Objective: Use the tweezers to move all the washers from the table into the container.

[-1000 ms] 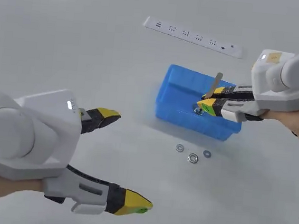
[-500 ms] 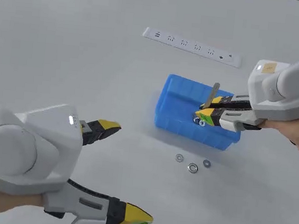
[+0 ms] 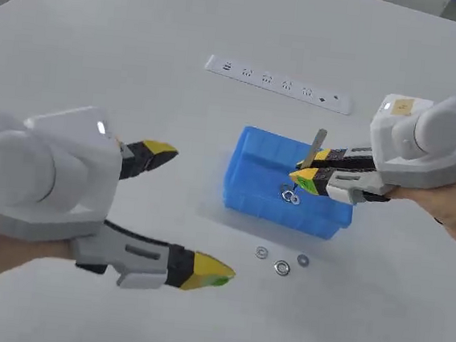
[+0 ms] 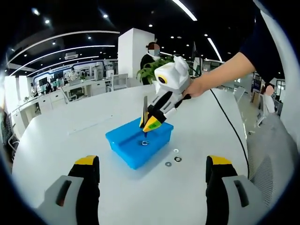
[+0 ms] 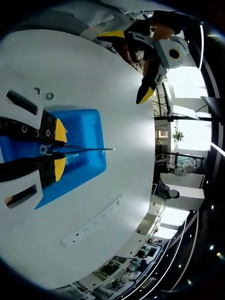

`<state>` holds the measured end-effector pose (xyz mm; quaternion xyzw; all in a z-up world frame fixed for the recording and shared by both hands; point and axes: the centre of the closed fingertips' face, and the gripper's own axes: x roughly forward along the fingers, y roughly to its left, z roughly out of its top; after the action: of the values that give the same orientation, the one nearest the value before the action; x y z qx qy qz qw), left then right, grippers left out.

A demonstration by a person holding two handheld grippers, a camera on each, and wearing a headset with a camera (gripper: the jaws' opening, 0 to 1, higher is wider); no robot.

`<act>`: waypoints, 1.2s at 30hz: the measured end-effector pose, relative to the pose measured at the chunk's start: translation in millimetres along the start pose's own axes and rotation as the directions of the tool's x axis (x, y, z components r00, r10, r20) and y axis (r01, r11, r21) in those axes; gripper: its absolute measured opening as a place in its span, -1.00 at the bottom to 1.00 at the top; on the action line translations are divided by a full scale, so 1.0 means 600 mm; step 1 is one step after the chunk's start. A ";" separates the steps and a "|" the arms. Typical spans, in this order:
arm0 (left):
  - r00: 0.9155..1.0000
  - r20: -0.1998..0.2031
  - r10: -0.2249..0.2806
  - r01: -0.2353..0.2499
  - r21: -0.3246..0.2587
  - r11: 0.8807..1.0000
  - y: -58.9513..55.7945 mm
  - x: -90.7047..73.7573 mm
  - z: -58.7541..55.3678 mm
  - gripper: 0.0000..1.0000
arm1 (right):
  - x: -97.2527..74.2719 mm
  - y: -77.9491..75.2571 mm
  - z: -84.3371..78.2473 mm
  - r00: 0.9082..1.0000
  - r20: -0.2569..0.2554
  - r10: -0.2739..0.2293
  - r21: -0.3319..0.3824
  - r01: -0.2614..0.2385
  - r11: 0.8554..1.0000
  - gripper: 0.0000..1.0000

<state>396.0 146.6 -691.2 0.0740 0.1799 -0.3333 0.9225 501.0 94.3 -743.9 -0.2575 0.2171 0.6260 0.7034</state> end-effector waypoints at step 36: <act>0.965 0.030 -0.261 0.257 0.101 0.961 0.008 0.169 0.114 -0.42 | -0.008 0.021 0.010 0.999 0.004 0.031 -0.047 -0.031 0.998 -0.79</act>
<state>490.6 72.9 -666.6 0.0873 0.1518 -0.4609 0.8700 487.5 95.6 -737.1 -0.2692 0.2047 0.6425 0.6877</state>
